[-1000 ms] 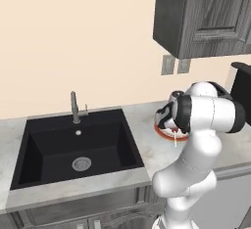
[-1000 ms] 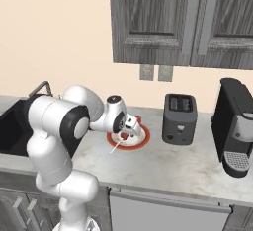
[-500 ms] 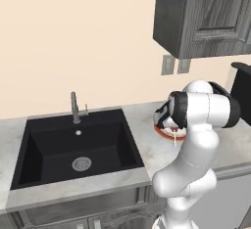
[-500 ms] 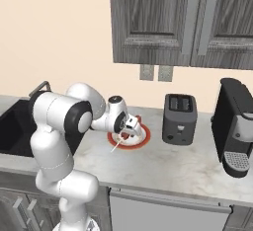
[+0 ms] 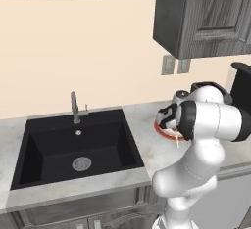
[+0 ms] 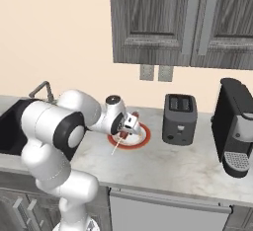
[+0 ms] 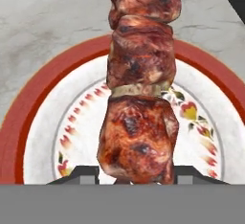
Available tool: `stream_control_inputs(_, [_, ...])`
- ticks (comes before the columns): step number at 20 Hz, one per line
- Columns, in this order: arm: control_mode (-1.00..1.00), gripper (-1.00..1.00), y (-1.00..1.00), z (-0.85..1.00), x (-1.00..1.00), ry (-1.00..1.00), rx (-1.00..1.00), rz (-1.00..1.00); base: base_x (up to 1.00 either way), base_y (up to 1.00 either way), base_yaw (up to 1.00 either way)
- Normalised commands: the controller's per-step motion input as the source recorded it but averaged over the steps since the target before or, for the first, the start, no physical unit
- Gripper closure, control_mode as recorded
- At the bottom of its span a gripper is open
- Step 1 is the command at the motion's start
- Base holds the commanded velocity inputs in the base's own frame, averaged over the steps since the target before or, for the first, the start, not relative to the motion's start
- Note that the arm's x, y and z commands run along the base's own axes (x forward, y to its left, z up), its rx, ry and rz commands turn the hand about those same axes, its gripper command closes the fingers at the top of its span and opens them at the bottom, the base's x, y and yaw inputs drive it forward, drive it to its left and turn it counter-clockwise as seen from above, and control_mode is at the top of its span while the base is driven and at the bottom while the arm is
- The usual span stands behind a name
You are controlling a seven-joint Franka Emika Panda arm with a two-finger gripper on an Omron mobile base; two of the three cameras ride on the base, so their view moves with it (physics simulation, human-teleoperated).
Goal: Place the cold items (broccoli and mushroom) from the fridge in one tupperware on the dining counter. Place the warm items (hot dog and kebab skewer) in the stove area in another tupperware.
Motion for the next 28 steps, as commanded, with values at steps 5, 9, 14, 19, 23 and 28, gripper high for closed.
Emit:
stream_control_inputs(5, [-1.0, 1.0, 0.0, 0.65, -0.5, -0.17, 0.0, 0.0, 0.0, 0.0, 0.0])
stream_control_inputs(9, [-1.0, 1.0, 0.0, 0.82, -0.46, -0.12, 0.0, 0.0, 0.0, 0.0, 0.0])
stream_control_inputs(14, [-1.0, 1.0, 0.0, 0.93, -0.42, -0.01, 0.04, 0.0, 0.0, 0.0, 0.0])
stream_control_inputs(19, [-1.0, 1.0, 0.0, 0.86, -0.45, 0.0, 0.04, 0.0, 0.0, 0.0, 0.0])
stream_control_inputs(23, [-1.0, 1.0, 0.0, 0.66, -0.55, 0.0, 0.05, 0.0, 0.0, 0.0, 0.0])
stream_control_inputs(28, [-1.0, 1.0, 0.0, 0.56, -0.58, 0.0, 0.04, -0.02, 0.0, 0.0, 0.0])
